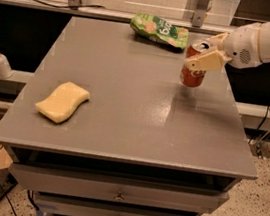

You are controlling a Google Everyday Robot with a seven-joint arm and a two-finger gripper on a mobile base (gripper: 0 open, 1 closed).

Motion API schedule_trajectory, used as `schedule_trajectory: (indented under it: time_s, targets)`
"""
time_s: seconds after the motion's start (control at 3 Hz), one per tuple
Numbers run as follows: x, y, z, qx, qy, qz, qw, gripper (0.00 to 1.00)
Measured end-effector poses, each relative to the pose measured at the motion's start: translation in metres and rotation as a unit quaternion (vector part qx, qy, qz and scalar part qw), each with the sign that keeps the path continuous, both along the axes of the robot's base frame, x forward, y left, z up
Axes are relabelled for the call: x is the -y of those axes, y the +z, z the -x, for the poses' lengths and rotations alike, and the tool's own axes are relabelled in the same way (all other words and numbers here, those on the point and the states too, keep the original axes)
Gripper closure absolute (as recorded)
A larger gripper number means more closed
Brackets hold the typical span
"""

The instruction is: Knock coke can over

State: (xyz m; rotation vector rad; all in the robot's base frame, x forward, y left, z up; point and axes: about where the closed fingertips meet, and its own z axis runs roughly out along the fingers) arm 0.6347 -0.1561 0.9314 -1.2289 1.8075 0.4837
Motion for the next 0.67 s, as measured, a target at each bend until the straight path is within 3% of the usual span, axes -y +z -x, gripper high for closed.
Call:
schedule_trajectory:
  time_s: [0.33,0.67]
  targets:
    - [-0.033,0.015,0.015,0.006,0.04,0.1,0.9942,1.0]
    - [-0.065,0.01,0.028,-0.003,0.077,0.228,0.9705,1.0]
